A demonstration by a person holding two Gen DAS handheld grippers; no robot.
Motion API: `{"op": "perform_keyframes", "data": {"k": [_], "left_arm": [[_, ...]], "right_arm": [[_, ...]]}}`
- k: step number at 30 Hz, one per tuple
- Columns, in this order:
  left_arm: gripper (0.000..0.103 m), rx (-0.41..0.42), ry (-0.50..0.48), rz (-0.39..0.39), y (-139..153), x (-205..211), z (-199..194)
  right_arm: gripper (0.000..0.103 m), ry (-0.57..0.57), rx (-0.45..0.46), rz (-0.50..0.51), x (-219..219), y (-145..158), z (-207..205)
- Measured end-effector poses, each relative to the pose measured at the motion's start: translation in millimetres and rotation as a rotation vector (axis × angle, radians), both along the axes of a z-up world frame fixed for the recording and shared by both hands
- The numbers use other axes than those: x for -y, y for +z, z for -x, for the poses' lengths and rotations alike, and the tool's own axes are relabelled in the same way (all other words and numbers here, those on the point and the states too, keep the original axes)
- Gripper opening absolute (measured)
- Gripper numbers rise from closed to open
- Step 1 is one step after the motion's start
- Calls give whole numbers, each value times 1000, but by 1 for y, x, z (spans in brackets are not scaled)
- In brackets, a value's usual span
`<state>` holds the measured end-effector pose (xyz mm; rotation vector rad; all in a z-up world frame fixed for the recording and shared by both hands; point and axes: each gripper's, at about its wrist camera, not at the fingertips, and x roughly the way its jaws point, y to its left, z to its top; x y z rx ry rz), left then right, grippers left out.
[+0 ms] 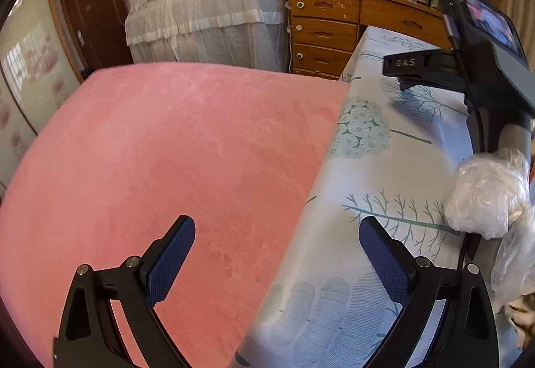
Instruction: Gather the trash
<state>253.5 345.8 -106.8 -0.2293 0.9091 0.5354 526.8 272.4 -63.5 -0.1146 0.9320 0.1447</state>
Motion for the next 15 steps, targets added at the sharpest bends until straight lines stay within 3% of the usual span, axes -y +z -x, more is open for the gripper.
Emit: {"op": "perform_keyframes", "data": {"k": [5,7,11,15], "left_arm": [[100,23,45,136,-7,-20,8],[100,28,55,155,-9,-23,10],[100,35,73,124,-7,-21,14],[100,41,68,31,1,-8,14]], "right_arm": [[103,0,0,0,0,0,0],[103,0,0,0,0,0,0],[103,0,0,0,0,0,0],[103,0,0,0,0,0,0]]}}
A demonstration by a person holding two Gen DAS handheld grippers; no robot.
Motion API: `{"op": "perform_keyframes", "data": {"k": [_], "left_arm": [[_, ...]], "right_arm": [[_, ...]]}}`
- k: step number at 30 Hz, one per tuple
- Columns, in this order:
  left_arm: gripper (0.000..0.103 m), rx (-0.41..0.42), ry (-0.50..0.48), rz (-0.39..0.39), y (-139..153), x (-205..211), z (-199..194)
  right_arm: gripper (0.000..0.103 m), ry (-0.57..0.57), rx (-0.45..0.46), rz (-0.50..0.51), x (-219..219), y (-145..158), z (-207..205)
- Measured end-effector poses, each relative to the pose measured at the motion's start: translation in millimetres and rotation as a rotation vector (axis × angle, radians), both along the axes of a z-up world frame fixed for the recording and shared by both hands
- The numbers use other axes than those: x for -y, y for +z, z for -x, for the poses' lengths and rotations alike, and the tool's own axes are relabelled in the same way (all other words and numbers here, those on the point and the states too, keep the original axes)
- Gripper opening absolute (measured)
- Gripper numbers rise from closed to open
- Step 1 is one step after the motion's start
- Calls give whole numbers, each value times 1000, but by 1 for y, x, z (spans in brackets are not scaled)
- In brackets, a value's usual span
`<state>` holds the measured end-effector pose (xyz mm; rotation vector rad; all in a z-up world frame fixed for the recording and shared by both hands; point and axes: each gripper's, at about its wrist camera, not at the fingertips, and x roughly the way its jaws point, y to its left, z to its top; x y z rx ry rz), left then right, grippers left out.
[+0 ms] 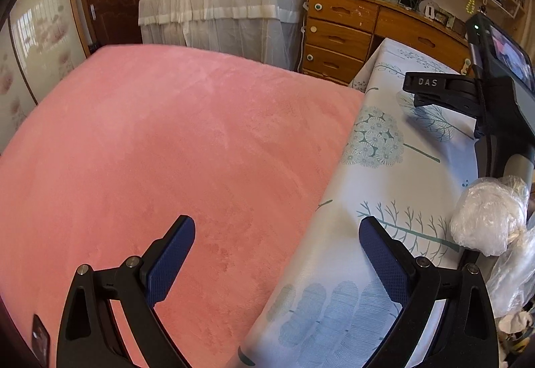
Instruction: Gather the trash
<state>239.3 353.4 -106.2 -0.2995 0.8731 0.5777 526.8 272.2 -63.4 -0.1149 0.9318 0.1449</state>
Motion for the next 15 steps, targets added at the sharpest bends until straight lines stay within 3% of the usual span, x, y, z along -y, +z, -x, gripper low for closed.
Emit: {"op": "perform_keyframes", "data": {"k": [5,8,15], "left_arm": [[100,-5,-47,-159,9,24,-2],[100,-5,-61,-216,13,34,-4],[100,0,-44,-188,14,28,-3]], "right_arm": [[103,0,0,0,0,0,0],[103,0,0,0,0,0,0],[103,0,0,0,0,0,0]]}}
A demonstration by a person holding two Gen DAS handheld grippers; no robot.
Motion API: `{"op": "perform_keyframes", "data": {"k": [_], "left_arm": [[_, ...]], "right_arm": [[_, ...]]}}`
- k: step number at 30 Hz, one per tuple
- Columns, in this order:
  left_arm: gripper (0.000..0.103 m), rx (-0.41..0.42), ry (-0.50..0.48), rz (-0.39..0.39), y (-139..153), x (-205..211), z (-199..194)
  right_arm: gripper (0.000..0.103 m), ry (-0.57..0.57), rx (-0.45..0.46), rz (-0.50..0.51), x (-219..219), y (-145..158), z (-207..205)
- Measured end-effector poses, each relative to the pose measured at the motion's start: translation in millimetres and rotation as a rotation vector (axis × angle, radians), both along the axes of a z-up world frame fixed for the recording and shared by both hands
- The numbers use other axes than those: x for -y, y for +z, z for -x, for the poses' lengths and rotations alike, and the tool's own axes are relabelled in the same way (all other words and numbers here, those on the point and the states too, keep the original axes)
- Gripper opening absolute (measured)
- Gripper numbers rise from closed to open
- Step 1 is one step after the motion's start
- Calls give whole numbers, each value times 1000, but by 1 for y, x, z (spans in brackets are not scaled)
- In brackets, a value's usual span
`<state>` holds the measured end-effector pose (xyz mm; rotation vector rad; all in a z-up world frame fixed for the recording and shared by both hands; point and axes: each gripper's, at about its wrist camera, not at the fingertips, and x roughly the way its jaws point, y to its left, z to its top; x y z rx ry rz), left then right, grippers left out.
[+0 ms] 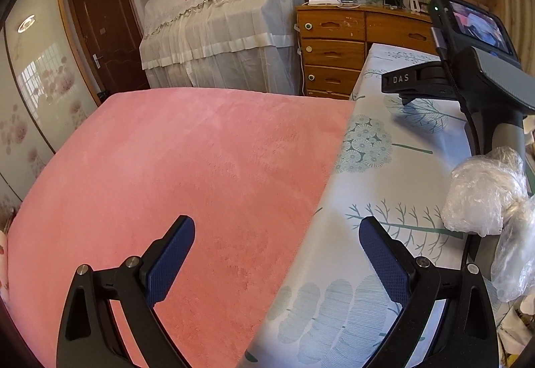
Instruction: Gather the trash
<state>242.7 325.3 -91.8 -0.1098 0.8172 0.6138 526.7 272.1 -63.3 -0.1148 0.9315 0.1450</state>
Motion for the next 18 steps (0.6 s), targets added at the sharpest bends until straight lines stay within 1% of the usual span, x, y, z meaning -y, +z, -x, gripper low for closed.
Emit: {"op": "perform_keyframes", "data": {"k": [3,8,18], "left_arm": [[100,-4,-2,-2,0,0,0],[100,-15,-12,-30,-1,6,-1],[100,11,-1,-1,-1,1,2]], "right_arm": [[103,0,0,0,0,0,0],[103,0,0,0,0,0,0],[103,0,0,0,0,0,0]]}}
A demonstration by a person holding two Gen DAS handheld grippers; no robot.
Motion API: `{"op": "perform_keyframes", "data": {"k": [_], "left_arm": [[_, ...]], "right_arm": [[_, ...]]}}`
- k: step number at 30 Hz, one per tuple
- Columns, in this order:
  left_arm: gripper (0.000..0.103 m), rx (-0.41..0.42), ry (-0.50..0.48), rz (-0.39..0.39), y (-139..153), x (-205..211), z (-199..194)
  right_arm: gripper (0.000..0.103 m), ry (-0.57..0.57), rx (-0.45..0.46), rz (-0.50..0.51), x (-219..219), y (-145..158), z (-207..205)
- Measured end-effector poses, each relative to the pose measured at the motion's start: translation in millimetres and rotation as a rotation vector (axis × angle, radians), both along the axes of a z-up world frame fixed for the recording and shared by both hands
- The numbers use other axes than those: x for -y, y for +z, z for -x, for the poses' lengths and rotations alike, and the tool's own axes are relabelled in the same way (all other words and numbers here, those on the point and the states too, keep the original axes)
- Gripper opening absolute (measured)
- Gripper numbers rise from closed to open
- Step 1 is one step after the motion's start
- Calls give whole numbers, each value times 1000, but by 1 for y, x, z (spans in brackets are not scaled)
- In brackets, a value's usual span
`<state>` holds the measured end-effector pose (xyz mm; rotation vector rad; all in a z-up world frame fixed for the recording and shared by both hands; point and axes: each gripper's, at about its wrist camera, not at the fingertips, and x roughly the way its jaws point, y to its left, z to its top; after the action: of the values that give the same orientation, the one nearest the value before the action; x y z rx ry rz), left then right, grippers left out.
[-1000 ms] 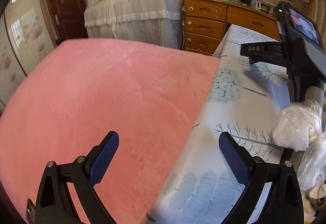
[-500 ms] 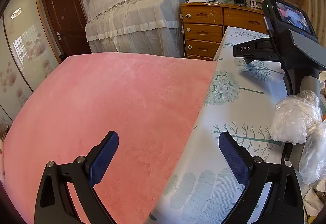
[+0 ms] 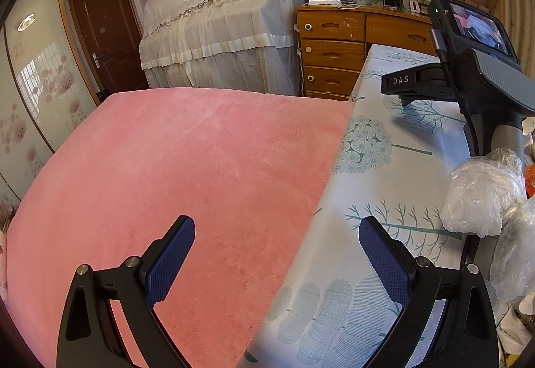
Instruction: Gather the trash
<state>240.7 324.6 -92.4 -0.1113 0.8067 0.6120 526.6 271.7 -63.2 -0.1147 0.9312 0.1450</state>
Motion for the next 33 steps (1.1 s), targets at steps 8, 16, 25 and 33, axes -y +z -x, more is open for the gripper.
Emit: {"op": "perform_keyframes", "data": {"k": [8,16,25,33], "left_arm": [[100,130,-23,173,13,-22,23],[100,287,-40,108,67,-37,76],[100,407,-122,168,133,-25,144],[100,437,-250,160,175,41,207]], "right_arm": [[103,0,0,0,0,0,0],[103,0,0,-1,-1,0,-1],[88,101,-168,-214,31,49,29],[89,262,-30,-426,137,173,163]]}}
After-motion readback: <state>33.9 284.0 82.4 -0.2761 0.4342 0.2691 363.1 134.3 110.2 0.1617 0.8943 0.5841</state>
